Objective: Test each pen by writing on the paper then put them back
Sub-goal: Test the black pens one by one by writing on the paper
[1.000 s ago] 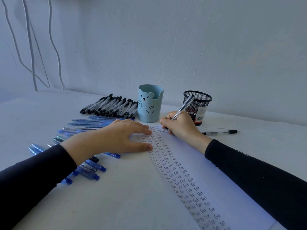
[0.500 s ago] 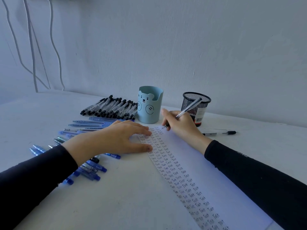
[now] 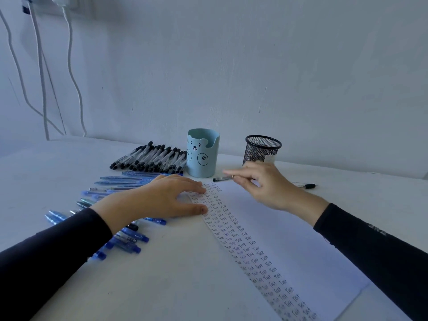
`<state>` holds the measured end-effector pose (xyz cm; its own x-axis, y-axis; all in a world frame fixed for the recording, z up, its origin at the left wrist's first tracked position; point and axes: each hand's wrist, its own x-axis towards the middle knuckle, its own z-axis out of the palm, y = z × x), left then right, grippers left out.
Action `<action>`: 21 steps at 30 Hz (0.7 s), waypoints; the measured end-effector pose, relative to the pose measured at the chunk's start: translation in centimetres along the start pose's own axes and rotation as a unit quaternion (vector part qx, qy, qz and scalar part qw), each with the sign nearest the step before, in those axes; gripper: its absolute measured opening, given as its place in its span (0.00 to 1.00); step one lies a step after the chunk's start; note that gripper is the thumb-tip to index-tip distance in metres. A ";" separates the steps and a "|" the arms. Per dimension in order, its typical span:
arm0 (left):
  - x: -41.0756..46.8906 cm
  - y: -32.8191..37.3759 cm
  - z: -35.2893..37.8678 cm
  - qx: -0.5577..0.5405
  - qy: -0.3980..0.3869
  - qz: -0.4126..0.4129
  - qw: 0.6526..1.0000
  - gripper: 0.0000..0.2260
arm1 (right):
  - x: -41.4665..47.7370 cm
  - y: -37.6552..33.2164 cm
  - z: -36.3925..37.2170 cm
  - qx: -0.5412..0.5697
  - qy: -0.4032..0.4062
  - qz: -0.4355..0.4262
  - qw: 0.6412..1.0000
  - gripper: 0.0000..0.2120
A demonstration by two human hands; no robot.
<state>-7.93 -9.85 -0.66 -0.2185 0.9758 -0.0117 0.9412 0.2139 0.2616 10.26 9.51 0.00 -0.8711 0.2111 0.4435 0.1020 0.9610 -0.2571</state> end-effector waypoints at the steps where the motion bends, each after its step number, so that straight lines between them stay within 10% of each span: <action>1: 0.0 0.0 -0.1 -0.002 0.000 -0.002 1.000 0.46 | -0.6 0.0 0.0 0.031 -0.031 0.014 0.999 0.13; 21: -0.3 0.3 -0.1 -0.012 0.002 -0.001 1.000 0.44 | -3.1 -0.9 0.3 0.089 -0.015 0.010 0.996 0.06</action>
<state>-7.59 -10.03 -0.51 -0.2217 0.9751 -0.0093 0.9344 0.2152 0.2838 12.76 7.95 -1.39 -0.8837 0.2213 0.4125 0.0339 0.9091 -0.4152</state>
